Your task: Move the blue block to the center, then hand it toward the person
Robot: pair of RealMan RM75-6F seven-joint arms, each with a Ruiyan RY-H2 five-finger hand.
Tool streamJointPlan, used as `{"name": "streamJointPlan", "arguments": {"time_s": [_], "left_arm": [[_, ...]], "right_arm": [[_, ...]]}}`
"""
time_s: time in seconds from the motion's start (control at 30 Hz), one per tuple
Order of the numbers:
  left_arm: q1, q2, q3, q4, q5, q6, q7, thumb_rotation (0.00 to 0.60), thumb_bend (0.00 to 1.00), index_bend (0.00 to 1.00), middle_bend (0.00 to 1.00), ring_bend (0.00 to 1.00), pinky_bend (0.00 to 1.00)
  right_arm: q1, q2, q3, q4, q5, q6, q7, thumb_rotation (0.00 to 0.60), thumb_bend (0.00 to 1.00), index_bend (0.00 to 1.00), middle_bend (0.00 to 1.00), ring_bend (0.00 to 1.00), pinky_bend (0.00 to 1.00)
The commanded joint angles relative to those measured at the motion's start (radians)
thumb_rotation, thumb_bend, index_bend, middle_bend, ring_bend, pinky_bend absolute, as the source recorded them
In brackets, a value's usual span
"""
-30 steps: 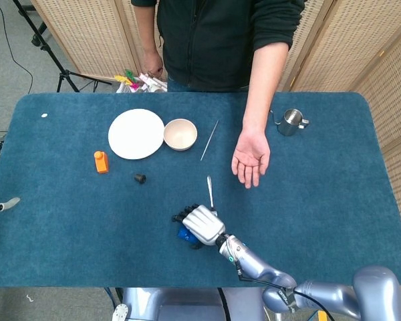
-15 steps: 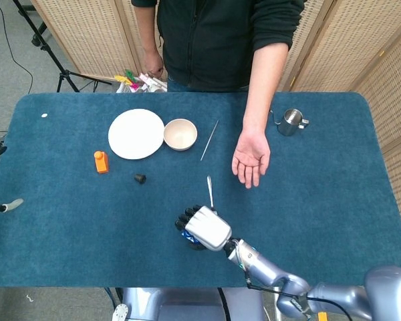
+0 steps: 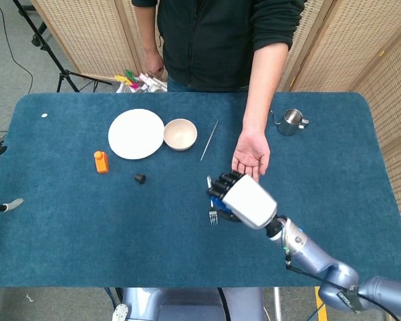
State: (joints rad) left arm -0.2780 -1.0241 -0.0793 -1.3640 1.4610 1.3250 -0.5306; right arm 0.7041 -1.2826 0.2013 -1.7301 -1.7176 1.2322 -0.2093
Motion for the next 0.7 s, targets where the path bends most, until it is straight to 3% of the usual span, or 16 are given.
{"name": "streamJointPlan", "arguments": {"time_s": [0.03, 0.3, 0.4, 0.43, 0.5, 0.57, 0.63, 0.7], "left_arm": [[0.0, 0.001, -0.001, -0.006, 0.0, -0.003, 0.007, 0.6, 0.0, 0.0, 0.0, 0.0, 0.0], [-0.003, 0.0, -0.001, -0.011, 0.0, -0.016, 0.021, 0.6, 0.0, 0.0, 0.0, 0.0, 0.0], [-0.004, 0.002, -0.004, -0.008, -0.004, -0.021, 0.013, 0.6, 0.0, 0.0, 0.0, 0.0, 0.0], [-0.003, 0.002, -0.005, -0.004, -0.006, -0.023, 0.009, 0.6, 0.0, 0.0, 0.0, 0.0, 0.0], [-0.003, 0.002, -0.005, 0.0, -0.006, -0.024, -0.001, 0.6, 0.0, 0.0, 0.0, 0.0, 0.0], [-0.003, 0.002, -0.006, 0.006, -0.006, -0.028, -0.009, 0.6, 0.0, 0.0, 0.0, 0.0, 0.0], [-0.005, 0.002, -0.005, 0.011, -0.005, -0.033, -0.015, 0.6, 0.0, 0.0, 0.0, 0.0, 0.0], [-0.006, 0.001, -0.004, 0.013, -0.003, -0.036, -0.018, 0.6, 0.0, 0.0, 0.0, 0.0, 0.0]], "right_arm": [[0.005, 0.024, 0.044, 0.015, 0.072, -0.008, 0.025, 0.6, 0.4, 0.46, 0.59, 0.47, 0.55], [0.047, -0.042, 0.091, 0.105, 0.23, -0.084, 0.0, 0.6, 0.39, 0.46, 0.59, 0.47, 0.55], [0.064, -0.076, 0.109, 0.133, 0.27, -0.089, -0.04, 0.6, 0.3, 0.46, 0.56, 0.46, 0.55], [0.069, -0.08, 0.111, 0.138, 0.285, -0.095, -0.062, 0.6, 0.23, 0.42, 0.5, 0.43, 0.55], [0.071, -0.066, 0.111, 0.118, 0.323, -0.124, -0.088, 0.6, 0.08, 0.24, 0.27, 0.26, 0.46], [0.069, -0.038, 0.119, 0.068, 0.371, -0.147, -0.11, 0.6, 0.0, 0.03, 0.03, 0.03, 0.26], [0.064, -0.011, 0.127, 0.021, 0.387, -0.143, -0.125, 0.6, 0.0, 0.0, 0.0, 0.0, 0.18], [0.055, 0.02, 0.13, -0.029, 0.396, -0.132, -0.142, 0.6, 0.0, 0.0, 0.0, 0.0, 0.16]]}}
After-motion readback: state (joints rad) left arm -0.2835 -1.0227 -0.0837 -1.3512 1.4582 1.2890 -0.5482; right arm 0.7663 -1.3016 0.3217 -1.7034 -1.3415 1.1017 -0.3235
